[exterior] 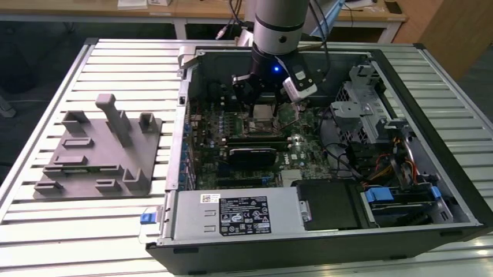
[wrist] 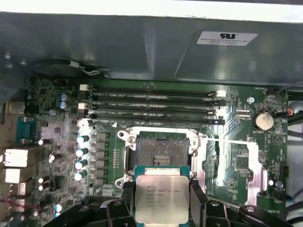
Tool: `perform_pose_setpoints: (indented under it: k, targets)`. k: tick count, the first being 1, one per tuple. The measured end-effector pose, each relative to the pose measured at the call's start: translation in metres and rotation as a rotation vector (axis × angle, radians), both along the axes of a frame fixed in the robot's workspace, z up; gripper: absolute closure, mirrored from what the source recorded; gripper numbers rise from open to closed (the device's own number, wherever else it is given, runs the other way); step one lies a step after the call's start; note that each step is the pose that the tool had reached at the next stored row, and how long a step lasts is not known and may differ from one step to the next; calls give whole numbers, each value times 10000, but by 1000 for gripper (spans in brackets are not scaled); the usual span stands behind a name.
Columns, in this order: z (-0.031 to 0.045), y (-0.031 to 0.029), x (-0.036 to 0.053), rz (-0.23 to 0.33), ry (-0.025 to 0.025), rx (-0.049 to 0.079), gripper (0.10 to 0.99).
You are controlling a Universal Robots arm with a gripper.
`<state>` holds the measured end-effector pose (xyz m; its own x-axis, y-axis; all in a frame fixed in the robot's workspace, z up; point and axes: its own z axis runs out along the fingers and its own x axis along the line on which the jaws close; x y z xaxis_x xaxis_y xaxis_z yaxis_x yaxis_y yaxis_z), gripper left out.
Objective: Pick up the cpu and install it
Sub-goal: 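Pick up the cpu and move it towards the insertion slot, then place the cpu into insertion slot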
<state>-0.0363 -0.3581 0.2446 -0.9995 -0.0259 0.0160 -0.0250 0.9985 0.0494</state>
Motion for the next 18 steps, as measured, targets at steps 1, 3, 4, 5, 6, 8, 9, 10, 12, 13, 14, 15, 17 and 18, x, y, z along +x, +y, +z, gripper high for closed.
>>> perform_pose_setpoints:
  k: [1,3,4,5,6,8,9,10,12,13,14,15,17,18]
  targets:
    - [-5,3,3,-1,0,1,541]
    - [-5,3,3,-2,3,-1,541]
    - [-5,2,3,-1,3,-2,541]
    - [-5,3,5,-1,2,0,541]
    - [-5,3,6,-1,2,0,541]
    - [-5,3,6,-1,2,0,541]
    - [-5,3,6,0,2,0,541]
    - [-5,3,6,-1,2,0,541]
    - [-5,3,7,-1,2,0,541]
    - [-5,3,7,0,2,0,541]
    - [-5,3,7,-1,2,0,541]
    - [-5,3,7,-1,2,0,541]
    - [-5,3,6,-12,2,0,541]
    - [-6,3,6,-56,2,0,541]
